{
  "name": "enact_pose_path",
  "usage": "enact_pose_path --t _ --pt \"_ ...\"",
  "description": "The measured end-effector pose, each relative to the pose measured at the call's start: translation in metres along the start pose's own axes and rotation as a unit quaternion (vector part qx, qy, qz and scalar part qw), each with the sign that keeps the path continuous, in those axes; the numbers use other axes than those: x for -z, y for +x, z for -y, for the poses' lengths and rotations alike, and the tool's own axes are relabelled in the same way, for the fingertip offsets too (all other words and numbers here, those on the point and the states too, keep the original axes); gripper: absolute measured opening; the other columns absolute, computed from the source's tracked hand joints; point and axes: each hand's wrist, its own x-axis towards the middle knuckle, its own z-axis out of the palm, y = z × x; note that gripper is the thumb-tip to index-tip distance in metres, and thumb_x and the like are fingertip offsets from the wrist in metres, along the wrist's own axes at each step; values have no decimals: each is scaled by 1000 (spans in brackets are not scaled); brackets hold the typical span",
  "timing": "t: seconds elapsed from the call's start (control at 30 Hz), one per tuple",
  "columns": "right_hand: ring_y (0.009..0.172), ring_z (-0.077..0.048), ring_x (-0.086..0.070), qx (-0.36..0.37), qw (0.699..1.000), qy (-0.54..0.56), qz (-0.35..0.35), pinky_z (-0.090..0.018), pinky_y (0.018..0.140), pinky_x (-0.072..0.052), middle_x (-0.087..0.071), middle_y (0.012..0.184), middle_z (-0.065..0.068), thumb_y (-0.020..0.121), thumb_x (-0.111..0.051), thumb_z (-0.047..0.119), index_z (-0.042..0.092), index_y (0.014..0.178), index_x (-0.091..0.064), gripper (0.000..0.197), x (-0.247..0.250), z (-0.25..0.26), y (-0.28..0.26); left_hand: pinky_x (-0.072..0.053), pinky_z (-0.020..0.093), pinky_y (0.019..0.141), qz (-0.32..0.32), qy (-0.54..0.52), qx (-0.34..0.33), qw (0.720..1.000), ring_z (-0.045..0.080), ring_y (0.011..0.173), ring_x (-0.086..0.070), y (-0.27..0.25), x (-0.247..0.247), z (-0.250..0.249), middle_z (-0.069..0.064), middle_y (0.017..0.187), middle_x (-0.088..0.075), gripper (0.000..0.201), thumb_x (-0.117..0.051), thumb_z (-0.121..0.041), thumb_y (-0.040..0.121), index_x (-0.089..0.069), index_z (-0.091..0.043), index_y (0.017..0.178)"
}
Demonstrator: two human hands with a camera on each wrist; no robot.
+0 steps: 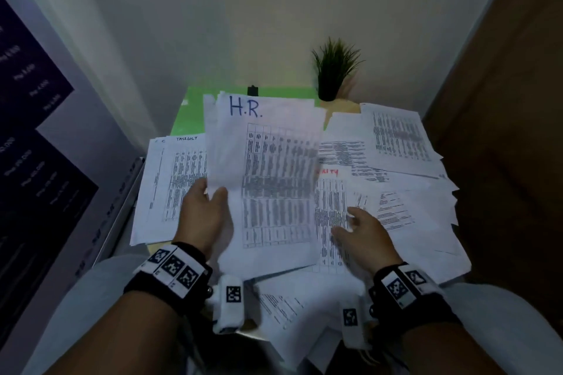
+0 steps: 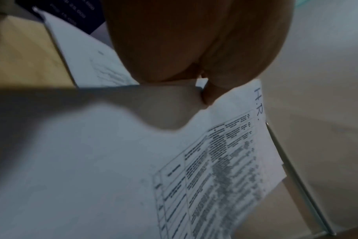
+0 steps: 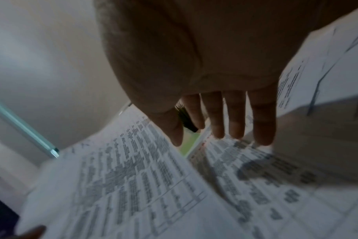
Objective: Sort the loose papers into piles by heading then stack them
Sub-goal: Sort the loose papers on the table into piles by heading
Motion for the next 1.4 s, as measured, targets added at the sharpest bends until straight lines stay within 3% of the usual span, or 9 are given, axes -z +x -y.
enact_pose_path --t 0.13,0.27,0.5,0.63,0.93,1.1,1.2,1.3,1.4 --pt "150 -35 -27 -66 992 -112 1 -47 118 -36 -23 163 -15 80 -74 64 20 164 -14 112 -8 -3 5 -51 41 90 -17 55 -37 998 30 93 -64 4 16 -4 8 99 -70 16 -49 -9 101 -62 -13 109" --pt "148 -37 -25 -97 976 -194 -16 -54 117 -34 -25 161 -16 68 -79 72 27 163 2 133 -23 -4 5 -51 45 94 -33 70 -24 997 29 92 -65 4 29 -2 6 98 -70 19 -49 -11 100 -63 -15 111" --pt "140 -35 -39 -87 971 -218 -38 -51 110 -42 -39 153 -14 68 -89 53 30 160 14 140 -39 -8 7 -47 37 77 -51 60 -36 996 28 82 -59 2 42 -3 8 90 -67 19 -49 -12 97 -65 -16 106" --pt "141 -36 -34 -92 969 -224 -45 -51 108 -44 -34 153 -15 64 -91 56 32 160 15 144 -39 -12 8 -48 37 80 -49 40 -21 998 24 84 -61 0 38 -4 1 89 -68 20 -49 -10 98 -66 -14 108" --pt "136 -42 -40 -74 987 -142 -28 -52 105 -50 -30 148 -22 68 -96 26 43 159 14 144 -36 -13 12 -52 51 95 -47 53 -14 997 32 97 -66 -7 34 -5 7 98 -71 22 -49 -13 98 -66 -17 111" --pt "135 -40 -37 -69 980 -182 -41 -53 102 -50 -38 143 -20 67 -93 37 45 156 18 143 -37 -17 7 -52 50 95 -44 59 -11 997 32 93 -66 -8 37 -3 4 94 -71 21 -49 -15 96 -66 -18 107" --pt "129 -41 -46 -52 986 -156 -31 -49 100 -53 -32 145 -22 69 -94 23 52 152 24 147 -38 -14 1 -51 46 92 -48 56 -9 997 30 88 -64 -8 36 -3 2 89 -69 22 -49 -15 96 -65 -16 109" --pt "123 -37 -57 -44 995 -91 -13 -36 83 -56 -22 157 -27 72 -91 5 55 151 24 148 -35 -15 -2 -48 39 77 -38 51 -12 998 27 77 -59 -9 35 -5 3 79 -64 19 -48 -14 95 -65 -17 102" --pt "119 -34 -62 -45 998 -16 -30 -33 83 -56 -43 153 -26 77 -85 -1 49 154 22 142 -30 -18 -2 -48 39 75 -25 46 -15 999 27 77 -59 -10 35 -6 4 80 -63 20 -48 -16 95 -65 -18 104"
